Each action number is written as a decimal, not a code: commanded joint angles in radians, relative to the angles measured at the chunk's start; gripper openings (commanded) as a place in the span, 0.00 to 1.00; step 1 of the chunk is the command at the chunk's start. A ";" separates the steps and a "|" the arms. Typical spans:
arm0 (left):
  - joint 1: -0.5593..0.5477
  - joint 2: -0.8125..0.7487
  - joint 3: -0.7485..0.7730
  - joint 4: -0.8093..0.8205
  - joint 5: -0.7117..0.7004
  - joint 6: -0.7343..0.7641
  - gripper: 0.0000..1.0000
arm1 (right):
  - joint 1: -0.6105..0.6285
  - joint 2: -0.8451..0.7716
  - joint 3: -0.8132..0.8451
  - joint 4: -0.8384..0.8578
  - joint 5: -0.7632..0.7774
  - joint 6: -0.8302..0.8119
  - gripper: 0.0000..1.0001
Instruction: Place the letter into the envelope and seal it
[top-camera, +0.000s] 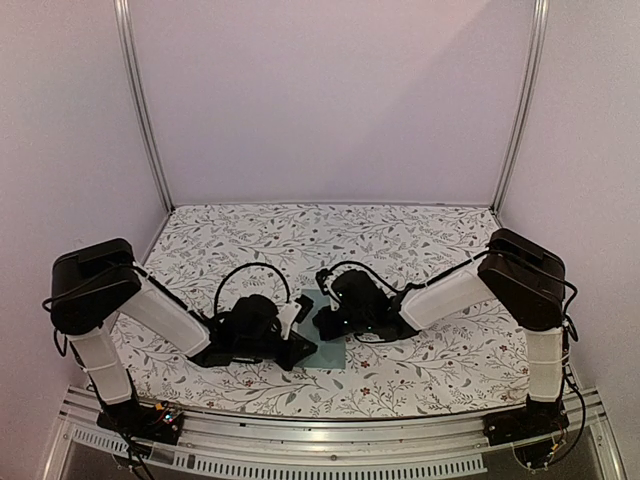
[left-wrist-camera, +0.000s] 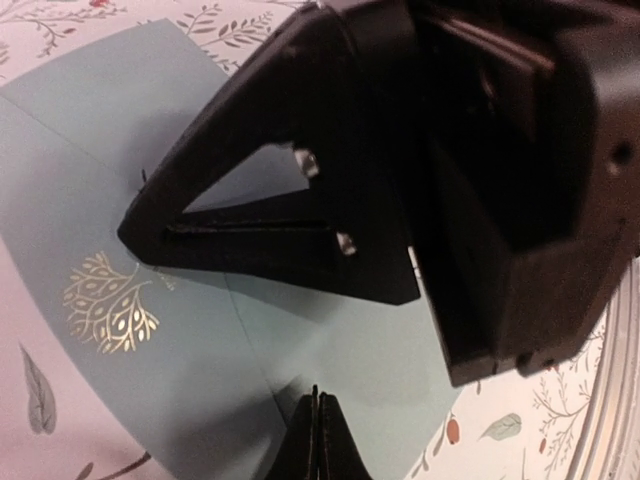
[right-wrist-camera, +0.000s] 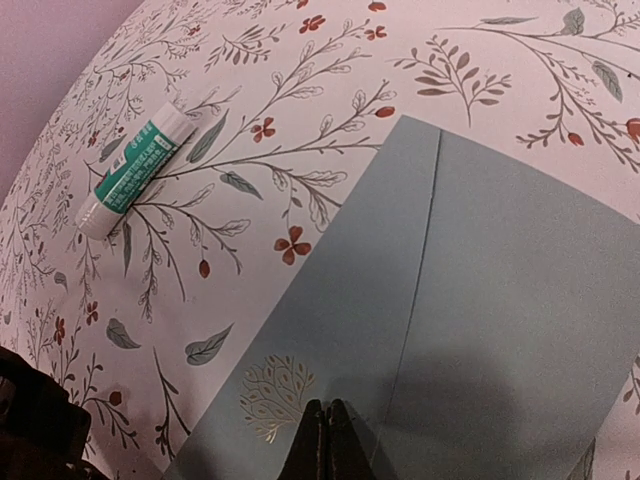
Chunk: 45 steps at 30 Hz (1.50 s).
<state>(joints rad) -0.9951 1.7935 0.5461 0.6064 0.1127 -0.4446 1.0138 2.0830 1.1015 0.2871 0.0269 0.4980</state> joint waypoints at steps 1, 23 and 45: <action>-0.009 0.065 0.036 -0.089 -0.082 0.022 0.00 | 0.003 0.025 -0.047 -0.103 -0.008 0.000 0.00; -0.010 0.038 0.025 -0.085 -0.033 0.028 0.00 | 0.074 -0.036 -0.079 -0.110 0.015 0.008 0.00; -0.026 -0.076 -0.016 -0.062 -0.200 -0.024 0.00 | 0.039 -0.132 -0.081 -0.068 -0.041 -0.025 0.00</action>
<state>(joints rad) -1.0058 1.6772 0.5133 0.4980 -0.0643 -0.4576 1.0626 1.9968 1.0195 0.2543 -0.0227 0.4900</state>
